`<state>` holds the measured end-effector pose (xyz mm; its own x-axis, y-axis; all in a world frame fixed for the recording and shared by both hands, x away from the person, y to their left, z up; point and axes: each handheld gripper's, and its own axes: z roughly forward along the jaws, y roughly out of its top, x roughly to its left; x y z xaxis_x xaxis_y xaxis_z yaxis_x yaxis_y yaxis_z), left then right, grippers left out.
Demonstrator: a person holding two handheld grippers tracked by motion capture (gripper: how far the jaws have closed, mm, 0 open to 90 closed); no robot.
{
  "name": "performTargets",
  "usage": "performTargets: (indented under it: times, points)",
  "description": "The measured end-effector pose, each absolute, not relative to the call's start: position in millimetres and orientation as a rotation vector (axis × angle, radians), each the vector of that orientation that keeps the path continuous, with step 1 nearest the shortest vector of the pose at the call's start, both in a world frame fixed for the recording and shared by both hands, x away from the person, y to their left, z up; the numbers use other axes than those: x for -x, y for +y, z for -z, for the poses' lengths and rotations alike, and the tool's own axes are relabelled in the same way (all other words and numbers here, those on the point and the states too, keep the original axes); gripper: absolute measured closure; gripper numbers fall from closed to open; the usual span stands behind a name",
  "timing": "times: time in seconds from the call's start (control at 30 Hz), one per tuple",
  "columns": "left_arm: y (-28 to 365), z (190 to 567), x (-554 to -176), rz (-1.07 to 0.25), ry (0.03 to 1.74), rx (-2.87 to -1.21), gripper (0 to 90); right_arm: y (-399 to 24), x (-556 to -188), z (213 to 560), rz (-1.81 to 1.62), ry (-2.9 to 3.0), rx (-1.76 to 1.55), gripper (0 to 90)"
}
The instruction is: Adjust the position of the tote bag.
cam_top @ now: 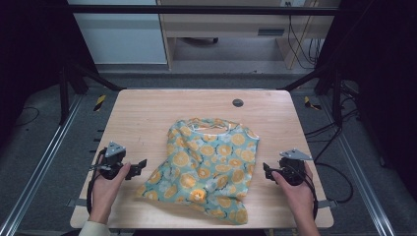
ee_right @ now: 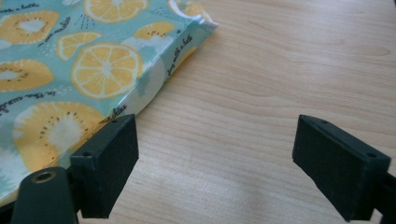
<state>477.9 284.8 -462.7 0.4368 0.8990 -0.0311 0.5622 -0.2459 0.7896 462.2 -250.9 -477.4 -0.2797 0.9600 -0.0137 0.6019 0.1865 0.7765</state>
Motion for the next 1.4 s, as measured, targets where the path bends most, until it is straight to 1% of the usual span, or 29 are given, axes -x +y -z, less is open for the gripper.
performTargets:
  times: [0.13,0.27,0.3,0.33,0.37,0.4,0.47,0.53,0.57,0.6,0.67,0.73,0.8,0.93,1.0,1.17,1.23,1.27,1.3,1.33,1.37,1.4]
  points:
    - [281,461,-477,-0.555,1.21,-1.936,7.6,-249,-462,477,-0.937,1.985,-1.458,16.5]
    - [279,460,-483,-0.564,1.205,-1.936,7.7,-245,-468,469,-0.947,2.02,-1.434,19.3]
    - [278,459,-486,-0.559,1.198,-1.942,7.7,-243,-475,463,-0.948,2.05,-1.424,20.7]
    - [278,457,-489,-0.573,1.182,-1.965,7.7,-242,-480,461,-0.945,2.068,-1.417,20.5]
    - [278,457,-489,-0.573,1.182,-1.965,7.7,-242,-480,461,-0.945,2.068,-1.417,20.5]
    - [279,455,-489,-0.596,1.174,-1.971,7.7,-239,-492,453,-0.93,2.084,-1.409,20.6]
    - [279,456,-488,-0.602,1.169,-1.972,7.7,-239,-497,451,-0.928,2.092,-1.405,20.5]
    - [279,460,-483,-0.601,1.168,-1.967,7.6,-234,-520,440,-0.897,2.134,-1.406,19.2]
    - [279,460,-483,-0.601,1.168,-1.967,7.5,-234,-520,440,-0.897,2.134,-1.406,19.2]
    - [277,461,-480,-0.594,1.164,-1.975,7.5,-232,-535,435,-0.906,2.142,-1.418,18.1]
    - [276,461,-479,-0.596,1.16,-1.99,7.5,-231,-541,434,-0.909,2.146,-1.431,17.8]
    - [271,460,-478,-0.595,1.15,-1.991,7.4,-224,-558,437,-0.888,2.171,-1.436,16.8]
    - [270,459,-478,-0.595,1.139,-1.998,7.4,-223,-562,439,-0.876,2.179,-1.441,16.3]
    - [267,458,-477,-0.595,1.134,-2.002,7.4,-214,-582,457,-0.856,2.21,-1.513,14.9]
    - [267,457,-477,-0.589,1.137,-1.999,7.4,-211,-586,462,-0.863,2.216,-1.535,13.9]
    - [265,454,-477,-0.582,1.131,-1.998,7.3,-209,-591,471,-0.874,2.203,-1.584,14.8]
    - [263,453,-477,-0.583,1.124,-1.998,7.3,-208,-592,474,-0.884,2.21,-1.594,16.5]
    - [261,451,-477,-0.579,1.117,-2.0,7.2,-208,-592,476,-0.887,2.22,-1.597,21.3]
    - [261,451,-477,-0.579,1.117,-2.0,7.1,-208,-592,476,-0.887,2.22,-1.597,21.3]
    - [258,449,-478,-0.576,1.109,-1.998,7.1,-208,-591,478,-0.899,2.217,-1.601,30.1]
    - [258,449,-478,-0.576,1.109,-1.998,7.0,-208,-591,478,-0.899,2.217,-1.601,30.1]
    - [256,447,-479,-0.572,1.105,-1.992,7.0,-208,-590,479,-0.914,2.219,-1.604,41.3]
